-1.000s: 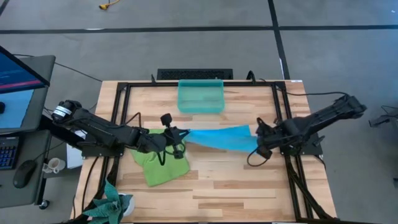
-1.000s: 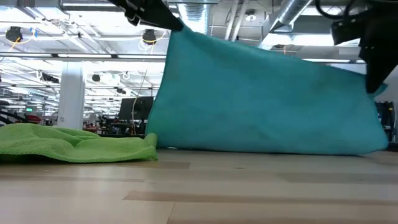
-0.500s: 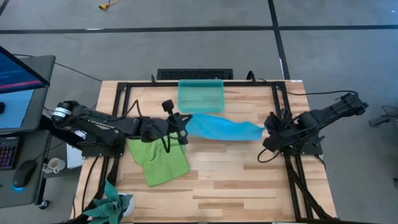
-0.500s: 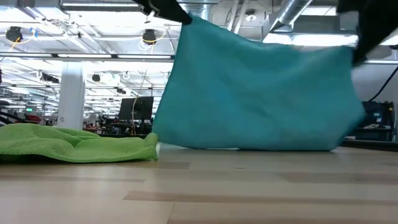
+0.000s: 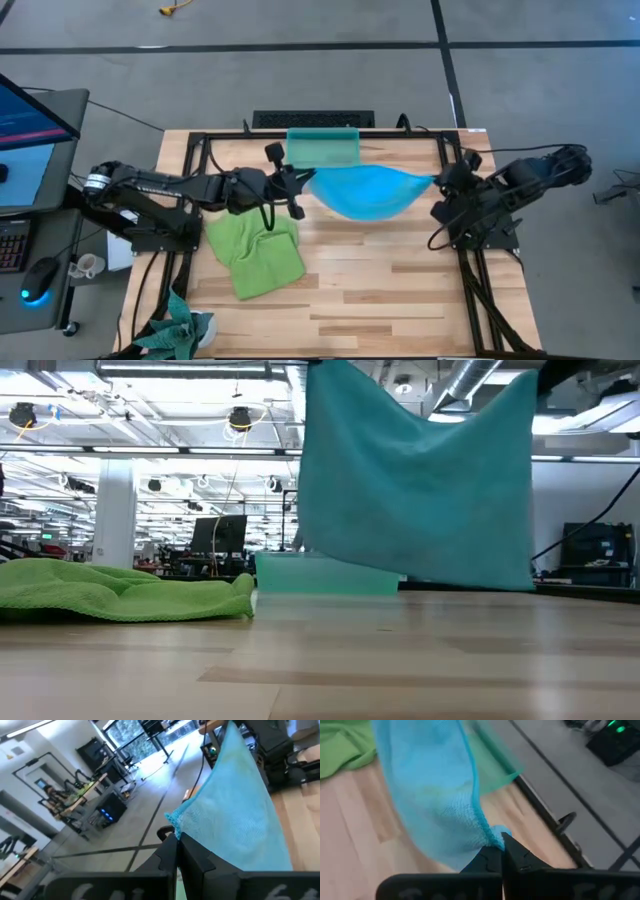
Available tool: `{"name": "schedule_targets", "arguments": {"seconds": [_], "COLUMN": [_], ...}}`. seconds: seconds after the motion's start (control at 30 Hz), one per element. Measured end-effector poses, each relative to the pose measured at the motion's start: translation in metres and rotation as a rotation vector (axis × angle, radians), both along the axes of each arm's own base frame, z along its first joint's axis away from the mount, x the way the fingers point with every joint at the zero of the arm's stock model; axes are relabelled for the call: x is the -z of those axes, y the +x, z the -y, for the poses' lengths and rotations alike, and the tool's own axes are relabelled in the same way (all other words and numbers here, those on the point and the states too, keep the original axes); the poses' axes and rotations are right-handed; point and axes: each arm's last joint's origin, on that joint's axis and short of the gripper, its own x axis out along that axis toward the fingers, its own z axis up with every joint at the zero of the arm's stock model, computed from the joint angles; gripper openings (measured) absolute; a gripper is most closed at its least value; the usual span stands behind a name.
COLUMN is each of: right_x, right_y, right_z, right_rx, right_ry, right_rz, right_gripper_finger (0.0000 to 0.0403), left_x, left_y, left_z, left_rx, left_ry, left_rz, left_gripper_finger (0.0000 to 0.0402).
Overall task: Roll microfiber towels into tight, uniform cylinder then place into a basket
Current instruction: Fold the blue microfiber cloth
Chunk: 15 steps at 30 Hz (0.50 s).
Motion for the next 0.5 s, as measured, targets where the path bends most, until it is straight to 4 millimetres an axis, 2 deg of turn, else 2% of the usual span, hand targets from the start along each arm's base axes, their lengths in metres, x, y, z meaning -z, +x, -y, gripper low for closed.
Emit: {"name": "schedule_targets", "arguments": {"seconds": [0.33, 0.5], "right_x": [-0.007, -0.008], "right_y": [-0.005, -0.004], "right_z": [0.006, 0.007], "right_rx": [0.052, 0.08], "right_ry": [-0.078, -0.121], "right_rz": [0.008, 0.039], "right_gripper_finger": [0.0007, 0.0004], "left_x": [0.014, 0.018], "left_y": [-0.002, -0.004], "left_z": [-0.03, -0.044], "left_rx": [0.079, 0.094], "left_ry": [0.042, 0.013], "left_rz": [-0.19, -0.226], "left_gripper_finger": [0.0001, 0.0001]}}
